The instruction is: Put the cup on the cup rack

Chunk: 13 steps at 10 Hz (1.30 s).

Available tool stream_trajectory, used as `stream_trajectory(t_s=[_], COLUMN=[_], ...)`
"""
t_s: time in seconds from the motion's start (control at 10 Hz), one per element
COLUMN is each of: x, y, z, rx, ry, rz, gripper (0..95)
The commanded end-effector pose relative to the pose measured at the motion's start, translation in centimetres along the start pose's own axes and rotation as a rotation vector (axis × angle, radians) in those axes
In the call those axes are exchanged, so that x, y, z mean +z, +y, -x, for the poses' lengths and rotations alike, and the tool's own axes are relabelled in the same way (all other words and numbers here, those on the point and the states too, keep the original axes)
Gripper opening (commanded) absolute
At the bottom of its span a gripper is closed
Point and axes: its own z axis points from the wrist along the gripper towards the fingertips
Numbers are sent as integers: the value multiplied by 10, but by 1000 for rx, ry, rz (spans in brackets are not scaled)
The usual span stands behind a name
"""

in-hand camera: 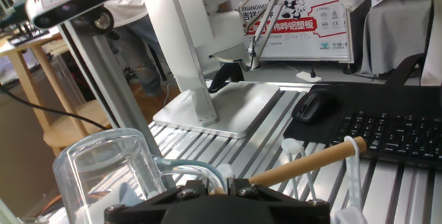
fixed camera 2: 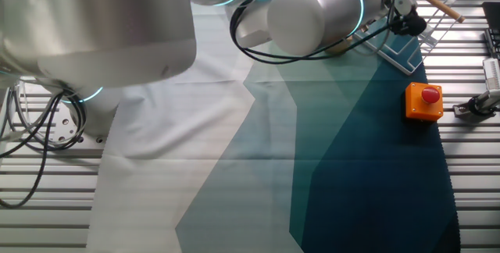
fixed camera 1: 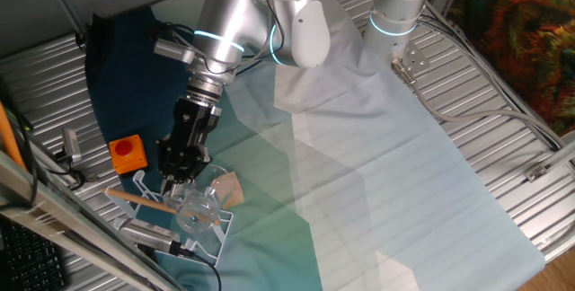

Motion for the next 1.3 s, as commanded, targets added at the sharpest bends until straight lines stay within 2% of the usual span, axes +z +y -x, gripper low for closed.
stream_trajectory(t_s=[0.1, 0.2, 0.3, 0.4, 0.5, 0.6, 0.7, 0.8, 1.0, 1.1, 1.2, 1.3], x=[0, 0, 0, 0, 0, 0, 0, 0, 0, -1, -3, -6], y=[-1, -1, -1, -1, -1, -1, -1, -1, -1, -1, -1, -2], z=[-1, -1, -1, -1, -1, 0, 0, 0, 0, 0, 1, 2], rx=[-4, -12, -10, -16, -19, -34, -39, -39, -30, -18, -5, -2], ry=[3, 8, 11, 27, 71, 129, 144, 174, 274, 295, 361, 398], rz=[3, 4, 3, 0, -11, -27, -28, -30, -29, -17, -15, -15], gripper=[190, 380, 380, 570, 570, 570, 570, 570, 570, 570, 570, 570])
